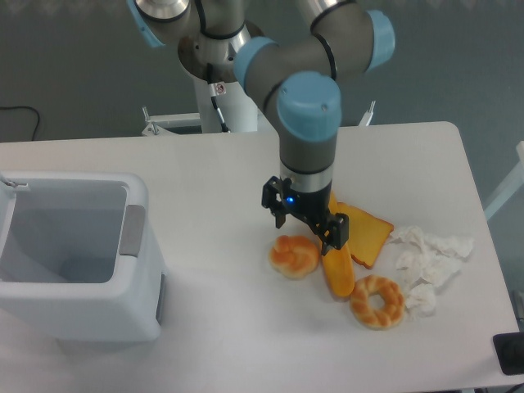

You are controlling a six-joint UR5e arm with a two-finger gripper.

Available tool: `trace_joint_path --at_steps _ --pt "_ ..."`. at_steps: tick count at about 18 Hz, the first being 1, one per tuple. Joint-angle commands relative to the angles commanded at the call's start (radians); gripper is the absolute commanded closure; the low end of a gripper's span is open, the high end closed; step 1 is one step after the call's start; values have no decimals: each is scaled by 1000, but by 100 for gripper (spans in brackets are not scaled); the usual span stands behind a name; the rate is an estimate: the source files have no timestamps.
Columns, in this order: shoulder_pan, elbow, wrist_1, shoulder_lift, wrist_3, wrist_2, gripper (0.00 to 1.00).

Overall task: Pick up the round bread
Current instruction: 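Lower the gripper over the round bun beside the baguette, then close the gripper fingers around the round golden bun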

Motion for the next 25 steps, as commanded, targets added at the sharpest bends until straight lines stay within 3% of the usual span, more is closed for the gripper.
trace_joint_path --at_steps 6,13,19,23,25 --pt "8 -6 -5 -51 62 11 0" --pt "-12 -72 5 -68 66 46 0" --pt "-32 33 -9 -132 74 26 0" --pt "-35 47 5 -192 76 5 0" --pt "-37 51 0 -193 71 3 0"
